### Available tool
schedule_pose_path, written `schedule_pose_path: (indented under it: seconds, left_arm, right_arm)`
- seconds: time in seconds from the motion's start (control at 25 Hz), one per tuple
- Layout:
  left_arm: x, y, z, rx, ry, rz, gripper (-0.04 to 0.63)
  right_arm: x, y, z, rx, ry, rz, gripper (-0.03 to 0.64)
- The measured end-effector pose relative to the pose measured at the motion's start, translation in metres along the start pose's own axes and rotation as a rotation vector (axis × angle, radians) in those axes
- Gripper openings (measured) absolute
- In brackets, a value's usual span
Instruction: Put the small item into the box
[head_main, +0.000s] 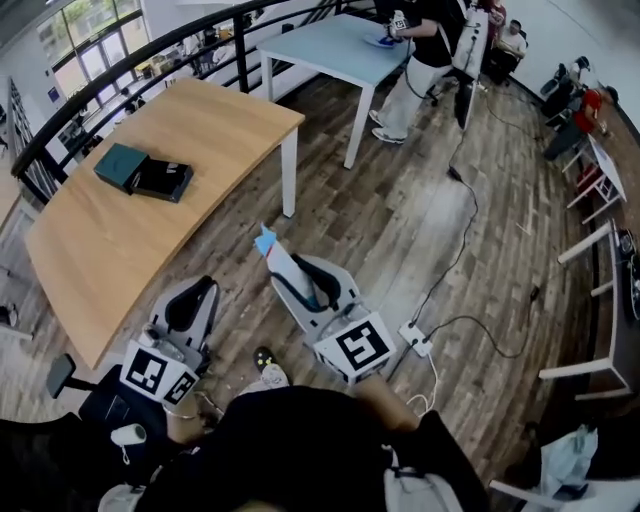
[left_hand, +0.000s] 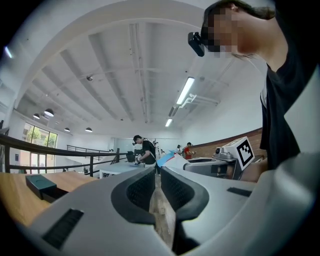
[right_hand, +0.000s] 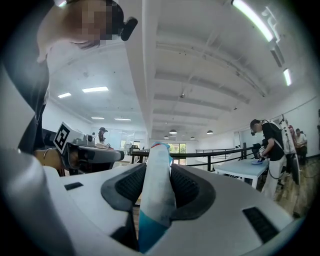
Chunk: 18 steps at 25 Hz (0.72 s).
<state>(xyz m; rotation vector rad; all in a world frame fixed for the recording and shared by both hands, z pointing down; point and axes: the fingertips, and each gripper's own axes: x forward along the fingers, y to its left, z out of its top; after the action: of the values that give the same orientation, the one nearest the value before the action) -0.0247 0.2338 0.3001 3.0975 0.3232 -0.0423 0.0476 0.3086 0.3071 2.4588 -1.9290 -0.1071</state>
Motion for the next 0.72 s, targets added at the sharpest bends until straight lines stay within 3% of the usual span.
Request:
schedule_pose_path:
  seconds: [0.4, 0.72]
  left_arm:
    - [-0.001, 0.093, -0.004, -0.025, 0.002, 0.082, 0.025]
    - [0.004, 0.168, -0.005, -0.046, -0.018, 0.099, 0.025]
  right_arm:
    - [0.090, -0.008, -0.011, 0.029, 0.034, 0.033, 0.156]
    - [0.163, -0.005, -0.026, 0.000, 0.091, 0.086, 0.156]
